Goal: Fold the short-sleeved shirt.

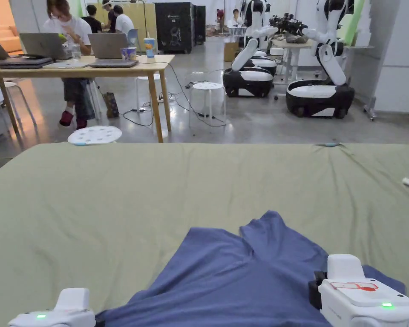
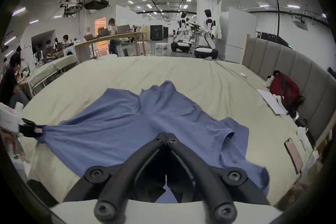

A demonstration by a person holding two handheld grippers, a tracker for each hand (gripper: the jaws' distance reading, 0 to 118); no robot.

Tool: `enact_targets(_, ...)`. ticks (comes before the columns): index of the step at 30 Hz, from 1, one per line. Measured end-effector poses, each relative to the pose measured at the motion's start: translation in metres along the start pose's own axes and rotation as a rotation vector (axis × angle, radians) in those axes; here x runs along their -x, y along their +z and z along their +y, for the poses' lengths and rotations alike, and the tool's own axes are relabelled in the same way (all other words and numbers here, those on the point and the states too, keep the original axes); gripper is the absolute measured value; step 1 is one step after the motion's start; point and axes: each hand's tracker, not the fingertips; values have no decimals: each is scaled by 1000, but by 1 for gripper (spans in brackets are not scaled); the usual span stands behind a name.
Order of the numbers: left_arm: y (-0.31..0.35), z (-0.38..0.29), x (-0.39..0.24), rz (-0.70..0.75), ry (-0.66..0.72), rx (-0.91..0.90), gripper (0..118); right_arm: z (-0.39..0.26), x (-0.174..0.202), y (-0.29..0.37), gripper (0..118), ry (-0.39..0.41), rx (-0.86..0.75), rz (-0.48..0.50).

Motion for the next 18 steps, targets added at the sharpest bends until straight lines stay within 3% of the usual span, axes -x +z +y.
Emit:
enact_targets(6,21,3,-1,-33,17,-59,0,44,-45,-99,2,56,92,-16)
enact_targets(7,19,4,0,-39,18,-57,0,50,-49,-116,16,73,94,-27)
enact_targets(8,17,4,0,-41,18,-50,0,57,-55,-136,64,71,105,-18)
enact_targets(9,13,3,-1,-34,11,-43,0,64,-61,-157,101,64,173,-1)
enact_targets(10,10,1,-1,-26,0,-34,0,68,-65,-175,118,59,227,-12)
enact_targets(12,2,-1,0,-21,2,-17,0,75,-70,-206,102,63,206,-51)
enact_targets(16,-7,-2,1,-12,12,1,0,75,-83,-230,101,36,303,-66)
enact_targets(18,-12,-2,0,-6,1,16,0,58,-87,-261,91,36,371,-60)
